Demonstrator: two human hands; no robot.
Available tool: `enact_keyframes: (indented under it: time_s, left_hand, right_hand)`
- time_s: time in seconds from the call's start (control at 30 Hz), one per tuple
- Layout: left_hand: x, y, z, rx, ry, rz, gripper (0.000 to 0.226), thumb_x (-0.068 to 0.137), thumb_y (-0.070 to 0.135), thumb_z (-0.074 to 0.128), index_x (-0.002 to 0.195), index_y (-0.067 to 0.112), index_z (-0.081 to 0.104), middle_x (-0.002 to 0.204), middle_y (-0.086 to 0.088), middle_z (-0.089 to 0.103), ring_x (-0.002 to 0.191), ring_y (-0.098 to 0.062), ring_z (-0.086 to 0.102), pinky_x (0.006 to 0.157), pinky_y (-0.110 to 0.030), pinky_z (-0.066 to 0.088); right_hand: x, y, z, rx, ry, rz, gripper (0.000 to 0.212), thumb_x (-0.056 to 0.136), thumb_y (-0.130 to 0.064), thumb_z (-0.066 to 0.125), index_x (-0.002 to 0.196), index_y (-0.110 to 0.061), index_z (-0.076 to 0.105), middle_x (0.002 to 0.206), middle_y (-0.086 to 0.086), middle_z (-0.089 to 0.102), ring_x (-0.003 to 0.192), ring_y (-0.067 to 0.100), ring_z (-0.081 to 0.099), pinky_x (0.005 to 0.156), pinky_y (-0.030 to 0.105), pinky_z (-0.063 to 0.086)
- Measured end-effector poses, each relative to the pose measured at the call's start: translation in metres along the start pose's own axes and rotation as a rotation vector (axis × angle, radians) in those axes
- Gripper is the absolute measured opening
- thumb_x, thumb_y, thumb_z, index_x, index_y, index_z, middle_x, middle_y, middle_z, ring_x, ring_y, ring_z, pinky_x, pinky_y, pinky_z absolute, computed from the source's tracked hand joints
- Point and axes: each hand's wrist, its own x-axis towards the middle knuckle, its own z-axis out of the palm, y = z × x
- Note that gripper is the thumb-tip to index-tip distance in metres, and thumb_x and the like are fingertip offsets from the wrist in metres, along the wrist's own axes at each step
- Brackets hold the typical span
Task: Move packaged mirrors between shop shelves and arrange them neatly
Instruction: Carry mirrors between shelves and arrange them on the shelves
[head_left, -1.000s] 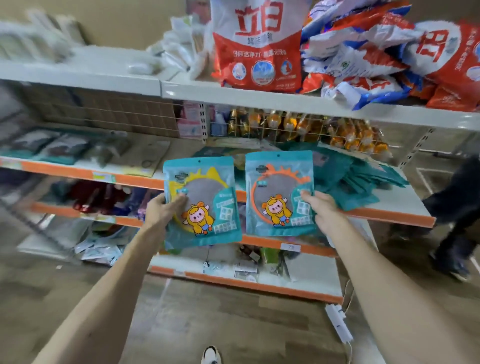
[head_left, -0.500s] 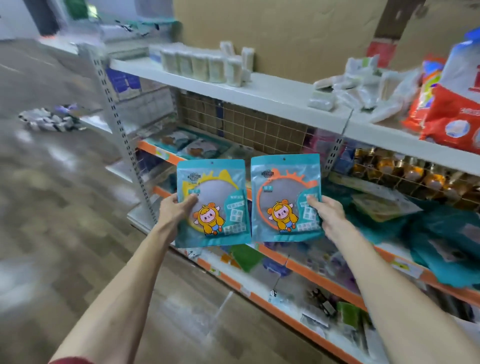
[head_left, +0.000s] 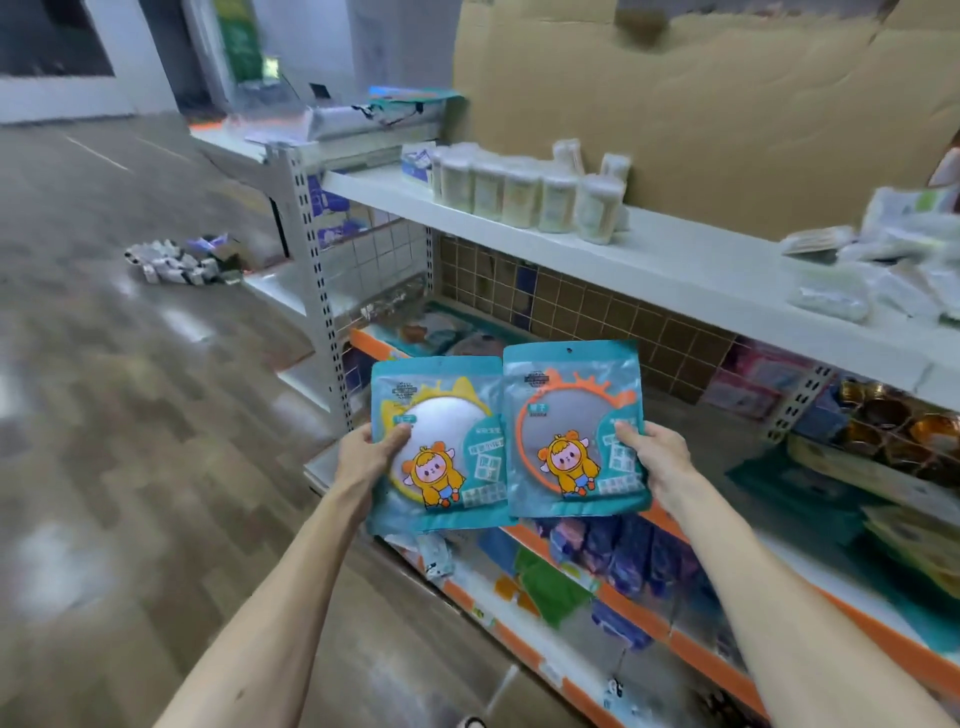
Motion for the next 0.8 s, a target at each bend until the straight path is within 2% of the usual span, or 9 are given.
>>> enact_keyframes:
  time_s: [0.13,0.2,0.33,0.4,0.5,0.6,0.7,0.8]
  left_hand:
    - [0.063,0.015,0.0,0.037,0.016,0.015,0.019,0.088,0.019,0.07,0.099,0.003,0.068,0.087,-0.015,0.075,0.073,-0.033,0.072,0.063,-0.038,0.061]
    - [0.092,0.024,0.001,0.058,0.018,0.006,0.019,0.088,0.019,0.07,0.1,0.004,0.068,0.086,-0.014,0.075,0.075,-0.034,0.073,0.064,-0.039,0.061]
    - [0.147,0.048,-0.003,0.094,-0.001,0.006,0.018,0.089,0.02,0.069,0.096,0.004,0.066,0.084,-0.015,0.075,0.075,-0.035,0.073,0.065,-0.041,0.061]
    - [0.172,0.056,-0.006,0.106,-0.001,0.013,0.019,0.09,0.021,0.068,0.096,0.004,0.066,0.085,-0.016,0.075,0.076,-0.036,0.072,0.068,-0.044,0.061]
    - [0.206,0.067,-0.007,0.101,-0.02,-0.001,0.019,0.09,0.022,0.068,0.096,0.005,0.066,0.085,-0.016,0.075,0.077,-0.037,0.072,0.069,-0.046,0.061]
    - [0.239,0.076,-0.004,0.092,-0.038,0.002,0.019,0.089,0.022,0.07,0.096,0.004,0.066,0.087,-0.019,0.074,0.081,-0.041,0.071,0.076,-0.054,0.059]
    - [0.276,0.08,-0.002,0.094,-0.062,-0.002,0.021,0.089,0.023,0.07,0.098,0.004,0.067,0.088,-0.019,0.074,0.082,-0.043,0.071,0.077,-0.058,0.057]
    - [0.317,0.087,0.004,0.156,-0.115,0.012,0.017,0.09,0.02,0.069,0.093,0.004,0.066,0.089,-0.021,0.074,0.081,-0.043,0.071,0.076,-0.058,0.057]
  right_hand:
    - [0.049,-0.004,0.034,0.022,-0.005,0.03,0.007,0.091,-0.013,0.068,0.096,-0.008,0.068,0.09,0.01,0.074,0.082,0.026,0.071,0.079,0.043,0.058]
    - [0.076,-0.009,0.053,0.035,-0.001,0.05,0.008,0.09,-0.012,0.069,0.096,-0.007,0.067,0.09,0.012,0.073,0.08,0.027,0.07,0.077,0.042,0.058]
    - [0.119,-0.022,0.092,0.067,0.02,0.087,0.014,0.087,-0.008,0.072,0.09,-0.004,0.059,0.084,0.011,0.069,0.066,0.019,0.067,0.059,0.031,0.055]
    - [0.135,-0.027,0.109,0.101,0.027,0.12,0.017,0.086,-0.007,0.072,0.09,-0.004,0.056,0.081,0.01,0.067,0.067,0.02,0.066,0.067,0.035,0.056]
    - [0.153,-0.03,0.124,0.095,0.004,0.178,0.015,0.086,-0.01,0.073,0.091,-0.004,0.06,0.089,0.012,0.068,0.077,0.023,0.066,0.08,0.041,0.055]
    - [0.171,-0.037,0.135,0.092,0.05,0.129,0.013,0.086,-0.016,0.073,0.092,-0.009,0.063,0.097,0.013,0.069,0.087,0.029,0.067,0.086,0.047,0.055]
    - [0.188,-0.038,0.147,0.053,0.134,0.078,0.016,0.086,-0.022,0.075,0.091,-0.014,0.062,0.099,0.012,0.07,0.09,0.031,0.068,0.087,0.049,0.056]
    - [0.193,-0.04,0.161,0.061,0.202,0.081,0.015,0.086,-0.018,0.074,0.085,-0.015,0.059,0.088,0.008,0.068,0.078,0.026,0.067,0.083,0.045,0.056]
